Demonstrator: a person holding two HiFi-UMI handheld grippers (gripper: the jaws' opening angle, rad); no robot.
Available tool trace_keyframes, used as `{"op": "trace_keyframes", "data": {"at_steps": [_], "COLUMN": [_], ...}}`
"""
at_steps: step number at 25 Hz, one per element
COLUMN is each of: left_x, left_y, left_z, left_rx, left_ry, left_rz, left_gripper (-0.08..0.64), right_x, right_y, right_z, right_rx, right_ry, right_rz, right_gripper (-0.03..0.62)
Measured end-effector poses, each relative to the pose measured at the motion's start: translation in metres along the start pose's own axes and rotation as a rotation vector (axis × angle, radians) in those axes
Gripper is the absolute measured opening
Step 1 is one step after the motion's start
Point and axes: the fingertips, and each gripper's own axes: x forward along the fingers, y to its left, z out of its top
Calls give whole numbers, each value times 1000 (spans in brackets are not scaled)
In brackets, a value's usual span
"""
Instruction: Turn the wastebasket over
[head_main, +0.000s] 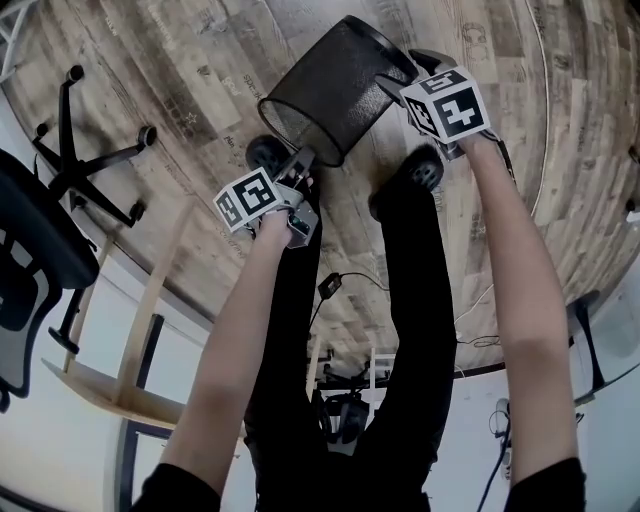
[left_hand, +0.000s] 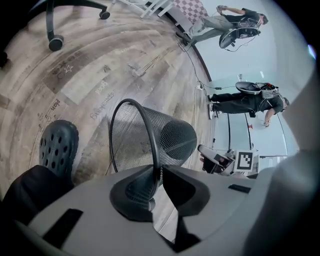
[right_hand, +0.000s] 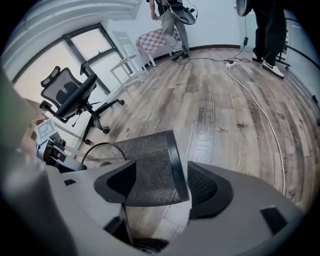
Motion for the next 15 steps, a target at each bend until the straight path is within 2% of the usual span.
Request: {"op": "trace_keyframes", "data": {"at_steps": [2, 9, 15], "left_x": [0, -1, 3], "left_y": [0, -1, -1], "left_z": [0, 0, -3], "left_rx": [2, 27, 48], "left_ry": [4, 24, 64], "left_rz": [-3, -5, -10], "left_gripper": [60, 63, 78], "right_x": [3, 12, 15], "right_y": [-4, -1, -6], "right_z": [-4, -4, -4], "right_rx": [11, 43, 29], "right_ry": [0, -35, -23], "right_rz": [-11, 39, 44], "right_gripper": [308, 308, 307]}}
